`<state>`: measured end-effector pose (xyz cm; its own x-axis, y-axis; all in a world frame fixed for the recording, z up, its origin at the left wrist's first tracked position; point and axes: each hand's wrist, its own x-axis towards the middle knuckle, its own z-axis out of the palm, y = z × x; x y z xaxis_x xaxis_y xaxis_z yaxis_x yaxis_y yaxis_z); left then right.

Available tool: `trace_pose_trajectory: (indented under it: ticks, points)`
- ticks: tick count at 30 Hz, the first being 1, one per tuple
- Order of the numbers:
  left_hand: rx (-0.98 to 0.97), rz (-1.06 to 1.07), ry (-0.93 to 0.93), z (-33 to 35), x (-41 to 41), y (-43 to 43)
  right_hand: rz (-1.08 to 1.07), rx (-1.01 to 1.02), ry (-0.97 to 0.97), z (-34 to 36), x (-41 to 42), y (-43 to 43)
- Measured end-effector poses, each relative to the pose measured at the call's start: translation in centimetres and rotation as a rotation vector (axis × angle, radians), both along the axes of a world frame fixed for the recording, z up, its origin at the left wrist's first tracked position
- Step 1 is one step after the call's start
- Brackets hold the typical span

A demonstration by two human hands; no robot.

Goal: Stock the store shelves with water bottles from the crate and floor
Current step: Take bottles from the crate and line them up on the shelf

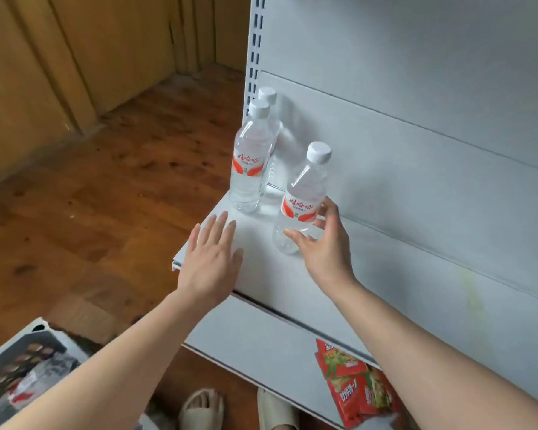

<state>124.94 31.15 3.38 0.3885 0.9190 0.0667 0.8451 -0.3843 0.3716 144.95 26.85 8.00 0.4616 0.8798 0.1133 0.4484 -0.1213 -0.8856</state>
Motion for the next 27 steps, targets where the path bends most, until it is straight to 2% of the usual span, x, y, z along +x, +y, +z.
trace_pose_trajectory:
  ticks: [4,9,14,17,20,22,25,27]
  points:
    - [-0.008,0.012,0.092,-2.5,-0.1,0.7,-0.035,0.023,-0.076,-1.0,0.7,5.0]
    - [0.015,0.003,0.116,-2.9,-0.3,0.6,-0.026,0.008,-0.203,-1.2,0.9,10.3]
    - [0.02,0.006,0.126,-3.2,-0.3,0.7,-0.05,-0.147,-0.488,-0.7,1.1,12.6]
    - [0.025,0.014,0.117,-3.1,-0.3,0.5,-0.057,-0.256,-0.543,-0.2,1.2,12.7]
    - [-0.002,0.011,0.112,-2.8,-0.4,0.7,-0.06,-0.373,-0.481,-0.3,1.0,11.8]
    - [-0.062,-0.006,0.031,-2.4,-0.8,0.7,-0.073,-0.373,-0.362,-0.3,0.3,9.6]
    - [-0.199,0.061,-0.283,-0.6,-1.5,-1.8,-0.041,-0.183,-0.168,0.4,-2.0,3.6]
    - [-0.2,0.136,-0.47,1.2,-2.0,-5.6,0.035,-0.111,0.021,0.7,-3.9,-1.6]
